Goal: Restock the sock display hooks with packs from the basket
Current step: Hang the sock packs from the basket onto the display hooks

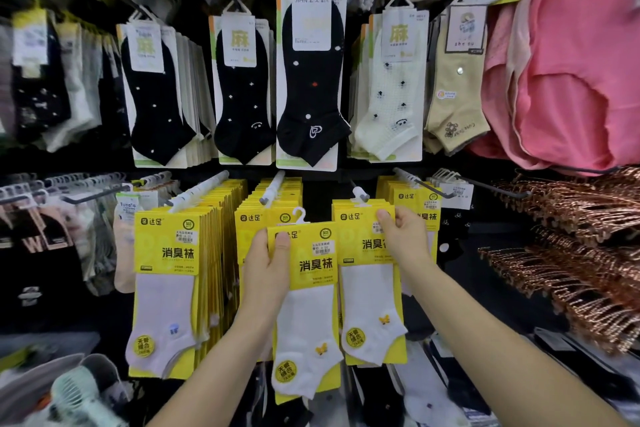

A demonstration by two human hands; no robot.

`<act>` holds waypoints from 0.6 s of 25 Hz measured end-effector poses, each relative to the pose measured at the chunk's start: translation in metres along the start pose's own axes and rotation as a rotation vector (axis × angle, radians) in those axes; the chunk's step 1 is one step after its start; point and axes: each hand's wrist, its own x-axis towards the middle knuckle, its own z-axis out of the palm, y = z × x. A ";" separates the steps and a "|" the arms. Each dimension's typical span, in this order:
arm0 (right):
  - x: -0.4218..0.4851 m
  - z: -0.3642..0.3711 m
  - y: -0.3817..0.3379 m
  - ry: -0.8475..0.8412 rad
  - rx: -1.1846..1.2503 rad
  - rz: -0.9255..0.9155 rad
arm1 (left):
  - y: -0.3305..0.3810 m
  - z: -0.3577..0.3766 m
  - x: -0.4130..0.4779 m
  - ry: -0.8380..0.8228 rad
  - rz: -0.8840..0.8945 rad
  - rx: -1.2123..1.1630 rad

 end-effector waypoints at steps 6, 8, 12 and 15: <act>-0.007 0.001 0.006 0.012 0.018 0.071 | 0.000 0.022 -0.004 -0.059 -0.028 -0.015; -0.021 -0.003 0.014 0.061 0.039 0.053 | 0.001 0.028 -0.007 -0.074 -0.023 -0.046; -0.044 -0.007 0.014 -0.054 0.182 -0.089 | 0.003 0.045 -0.013 -0.125 -0.011 -0.039; -0.048 -0.016 0.011 -0.093 0.244 -0.080 | 0.003 0.060 -0.016 -0.146 0.007 -0.001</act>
